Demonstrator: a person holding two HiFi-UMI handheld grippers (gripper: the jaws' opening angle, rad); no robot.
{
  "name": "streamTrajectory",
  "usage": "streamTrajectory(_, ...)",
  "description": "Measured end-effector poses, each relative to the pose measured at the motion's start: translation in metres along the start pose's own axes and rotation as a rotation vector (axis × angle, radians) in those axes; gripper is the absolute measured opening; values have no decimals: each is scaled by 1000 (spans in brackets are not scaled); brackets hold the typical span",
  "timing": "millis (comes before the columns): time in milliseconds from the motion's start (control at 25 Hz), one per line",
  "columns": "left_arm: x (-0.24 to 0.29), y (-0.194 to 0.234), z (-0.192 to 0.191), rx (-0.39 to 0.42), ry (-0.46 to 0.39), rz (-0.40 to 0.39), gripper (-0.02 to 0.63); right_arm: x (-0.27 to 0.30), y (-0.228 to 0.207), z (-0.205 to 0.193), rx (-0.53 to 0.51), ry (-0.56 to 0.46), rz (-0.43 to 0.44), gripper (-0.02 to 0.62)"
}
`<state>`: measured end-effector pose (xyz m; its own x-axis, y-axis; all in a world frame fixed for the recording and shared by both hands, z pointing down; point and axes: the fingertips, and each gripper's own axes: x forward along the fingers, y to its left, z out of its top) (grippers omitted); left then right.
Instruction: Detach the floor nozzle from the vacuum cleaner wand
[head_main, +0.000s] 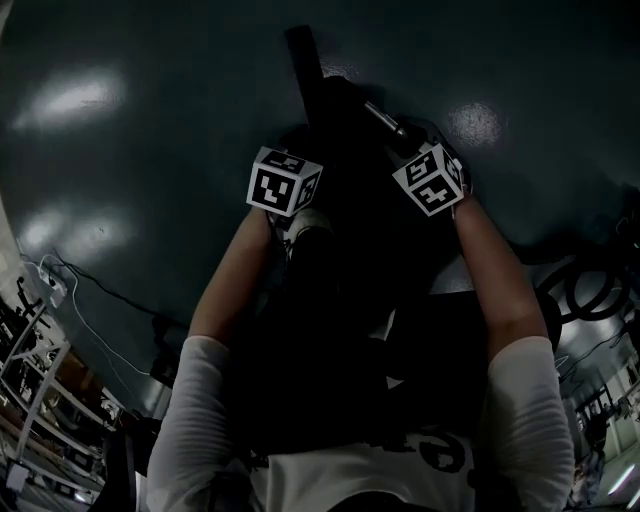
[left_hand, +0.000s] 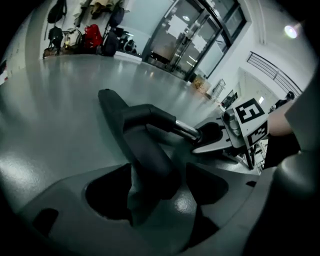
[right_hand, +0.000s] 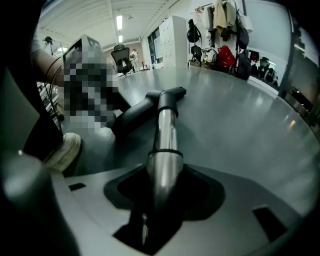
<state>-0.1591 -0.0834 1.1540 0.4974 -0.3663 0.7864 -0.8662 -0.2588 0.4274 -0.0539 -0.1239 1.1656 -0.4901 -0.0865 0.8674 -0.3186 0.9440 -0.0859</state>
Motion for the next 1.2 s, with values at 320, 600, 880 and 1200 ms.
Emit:
streamTrajectory(320,-2,6,-2,-92,1,-50,331,-16,17,7,11,-39,-15,182)
streamTrajectory(600,-10,-15,16,-172,-87,-234,330,-49,34,30,-25,-132,21,181)
streamTrajectory(880,-104,-64,91,-291,-209,-269,207,-126,31,89,0,-281,-25,181)
streamTrajectory(1200,-274,-199,222,-250,-251,-344,138,-314,21,182,26,-350,-108,181)
